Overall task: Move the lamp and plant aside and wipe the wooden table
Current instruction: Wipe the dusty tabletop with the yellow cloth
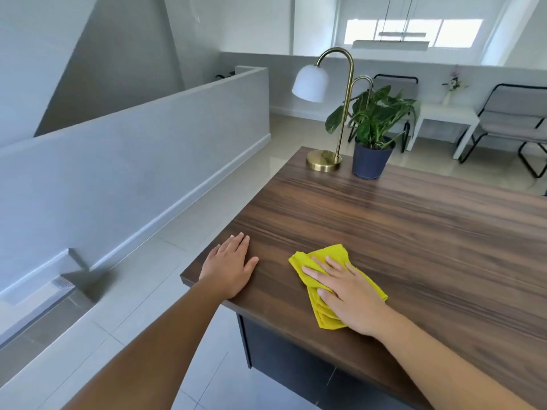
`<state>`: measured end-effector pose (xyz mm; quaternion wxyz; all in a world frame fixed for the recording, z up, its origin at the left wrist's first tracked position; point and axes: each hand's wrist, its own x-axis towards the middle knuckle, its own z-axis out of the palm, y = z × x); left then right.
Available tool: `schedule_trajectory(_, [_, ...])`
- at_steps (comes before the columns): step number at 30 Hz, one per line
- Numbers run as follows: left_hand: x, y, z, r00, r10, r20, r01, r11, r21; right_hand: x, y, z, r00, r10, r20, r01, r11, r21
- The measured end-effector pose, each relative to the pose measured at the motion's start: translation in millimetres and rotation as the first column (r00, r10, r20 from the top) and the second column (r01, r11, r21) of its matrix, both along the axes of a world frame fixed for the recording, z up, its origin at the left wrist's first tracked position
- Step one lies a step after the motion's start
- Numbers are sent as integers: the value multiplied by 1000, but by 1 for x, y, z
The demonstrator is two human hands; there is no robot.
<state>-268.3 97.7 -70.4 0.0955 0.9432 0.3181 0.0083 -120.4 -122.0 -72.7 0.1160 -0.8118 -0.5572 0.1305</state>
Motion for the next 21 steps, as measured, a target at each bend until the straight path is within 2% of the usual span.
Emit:
schedule_trajectory(3, [-24, 6, -1, 998, 63, 8, -63, 998, 11, 13, -14, 10, 993, 39, -110, -39, 999, 3])
schedule_trajectory(5, [-42, 8, -5, 992, 122, 40, -122, 992, 9, 7, -15, 12, 992, 94, -86, -94, 996, 3])
schedule_trajectory(8, [-71, 10, -12, 978, 185, 92, -185, 983, -15, -30, 1, 8, 957, 280, -78, -280, 960, 13])
schedule_trajectory(13, [-104, 12, -18, 980, 154, 122, -152, 988, -31, -80, 68, 1, 899, 437, 37, -437, 899, -12])
schedule_trajectory(17, [-110, 9, -18, 976, 148, 160, -144, 989, -33, -82, 121, 5, 920, 392, -8, -392, 919, -36])
schedule_trajectory(21, [-110, 8, -15, 979, 152, 137, -152, 988, -15, -52, 138, 7, 982, 183, 41, -181, 982, -52])
